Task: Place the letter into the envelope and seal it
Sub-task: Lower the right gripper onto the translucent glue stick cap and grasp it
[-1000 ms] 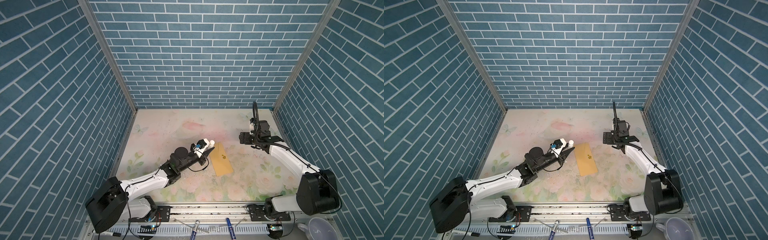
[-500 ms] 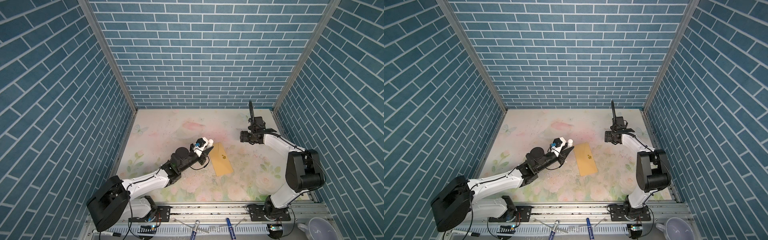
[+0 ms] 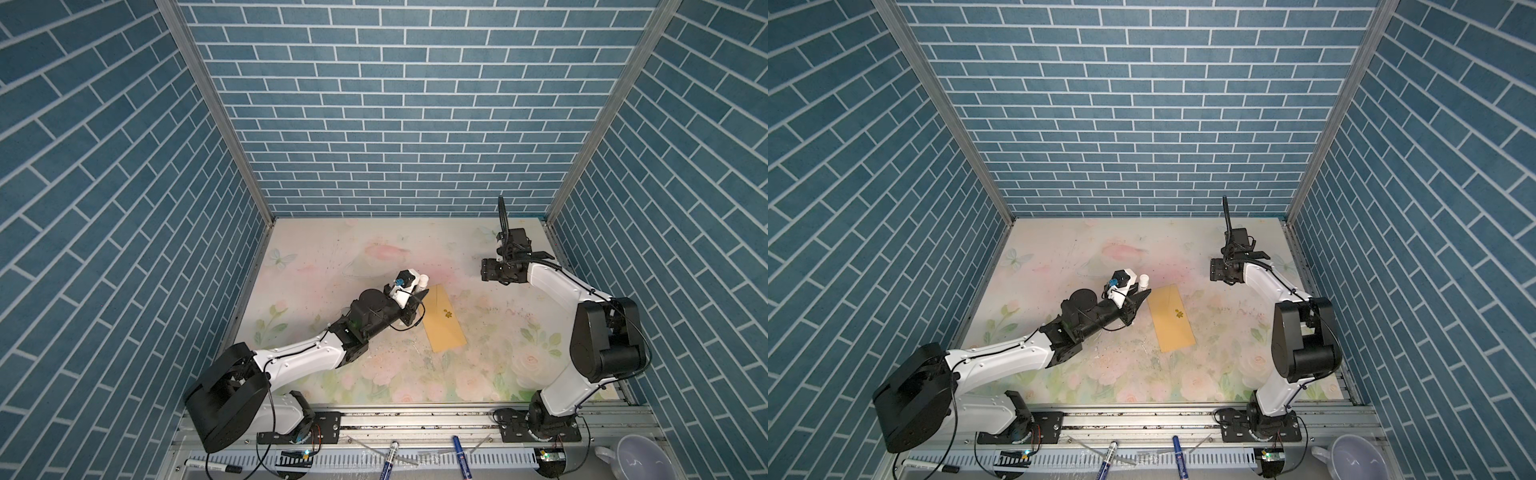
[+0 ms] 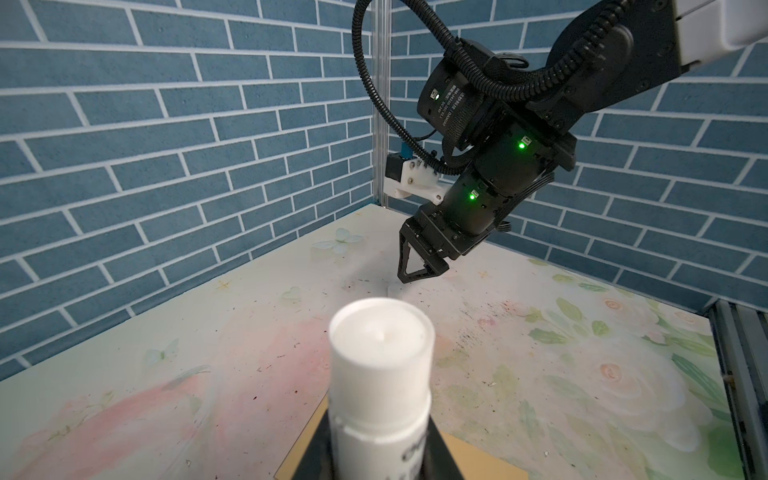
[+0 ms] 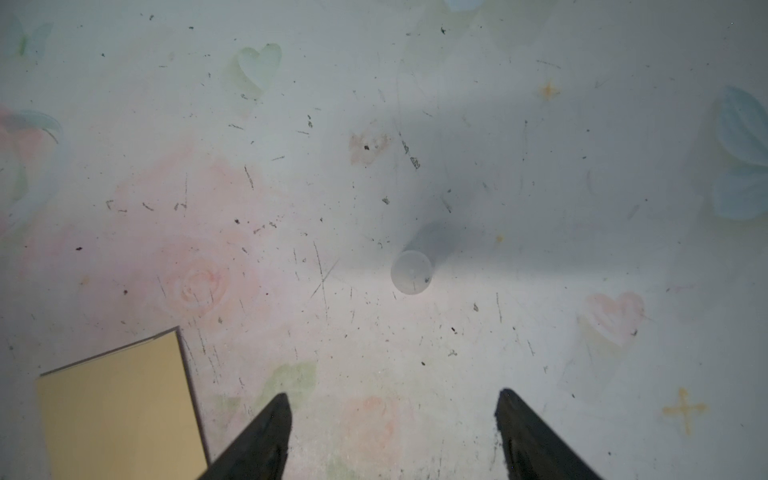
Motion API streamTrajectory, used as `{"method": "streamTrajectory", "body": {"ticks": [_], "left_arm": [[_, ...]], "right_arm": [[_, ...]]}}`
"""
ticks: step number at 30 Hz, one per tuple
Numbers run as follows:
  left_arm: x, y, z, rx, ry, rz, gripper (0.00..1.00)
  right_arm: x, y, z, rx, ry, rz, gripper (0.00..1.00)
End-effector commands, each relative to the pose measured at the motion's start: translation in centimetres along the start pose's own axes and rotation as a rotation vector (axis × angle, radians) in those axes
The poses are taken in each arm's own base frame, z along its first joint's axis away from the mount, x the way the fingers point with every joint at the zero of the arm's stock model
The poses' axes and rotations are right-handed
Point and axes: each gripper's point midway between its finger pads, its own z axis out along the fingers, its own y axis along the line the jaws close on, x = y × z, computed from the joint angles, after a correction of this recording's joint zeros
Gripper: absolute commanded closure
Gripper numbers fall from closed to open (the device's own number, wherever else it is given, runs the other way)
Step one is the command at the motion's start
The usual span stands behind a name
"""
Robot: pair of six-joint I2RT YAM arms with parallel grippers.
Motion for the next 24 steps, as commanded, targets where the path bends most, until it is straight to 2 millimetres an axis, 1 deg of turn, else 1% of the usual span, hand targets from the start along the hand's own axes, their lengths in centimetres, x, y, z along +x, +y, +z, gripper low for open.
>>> {"method": "streamTrajectory", "body": {"ticks": [1, 2, 4, 5, 7, 8, 9, 10, 11, 14, 17, 21, 22, 24], "left_arm": [[-1.6, 1.8, 0.2, -0.088, -0.100, -0.093, 1.00], [-2.0, 1.7, 0.2, -0.050, -0.121, -0.129, 1.00], [-2.5, 2.0, 0.4, -0.043, -0.126, -0.154, 1.00], [-2.5, 1.9, 0.4, -0.041, -0.098, -0.112, 1.00], [-2.5, 2.0, 0.4, -0.051, -0.019, -0.052, 1.00], [-2.4, 2.1, 0.2, -0.063, 0.009, -0.049, 1.00], [-2.5, 2.2, 0.1, -0.066, 0.006, -0.058, 1.00], [-3.3, 1.9, -0.1, -0.049, -0.030, -0.068, 1.00], [-3.7, 1.7, -0.3, -0.038, -0.071, -0.085, 1.00], [-3.5, 1.6, -0.8, -0.029, -0.119, -0.123, 1.00], [-2.5, 1.2, -0.8, -0.004, -0.080, -0.127, 1.00], [-1.7, 1.0, -1.6, -0.002, -0.067, -0.115, 1.00], [-1.5, 1.1, -1.9, -0.010, -0.058, -0.107, 1.00], [-1.4, 1.3, -2.2, -0.023, -0.041, -0.092, 1.00]], "right_arm": [[-1.9, -0.1, -2.6, 0.005, -0.040, 0.015, 0.23], [-1.9, -0.1, -3.0, 0.007, -0.038, 0.059, 0.24], [-1.9, 1.1, -3.3, -0.078, -0.101, 0.079, 0.24], [-1.7, 0.8, -3.3, -0.070, -0.121, 0.073, 0.25], [-1.2, -0.8, -3.6, 0.018, -0.098, 0.040, 0.26], [-0.9, -1.0, -3.7, 0.031, -0.083, 0.028, 0.26], [-0.7, -1.0, -3.7, 0.024, -0.077, 0.023, 0.26], [-0.5, -0.6, -3.6, 0.003, -0.072, 0.021, 0.26], [-0.4, -0.4, -3.6, -0.012, -0.068, 0.025, 0.25], [-0.7, -0.4, -3.4, -0.012, -0.069, 0.027, 0.25], [-0.9, -0.3, -2.5, -0.009, -0.051, 0.012, 0.26], [-0.8, 0.4, -0.7, -0.043, 0.003, 0.007, 0.27], [-0.5, 0.5, -0.1, -0.039, 0.028, 0.003, 0.27], [-0.1, -0.1, 0.8, -0.006, 0.063, -0.007, 0.27]]}}
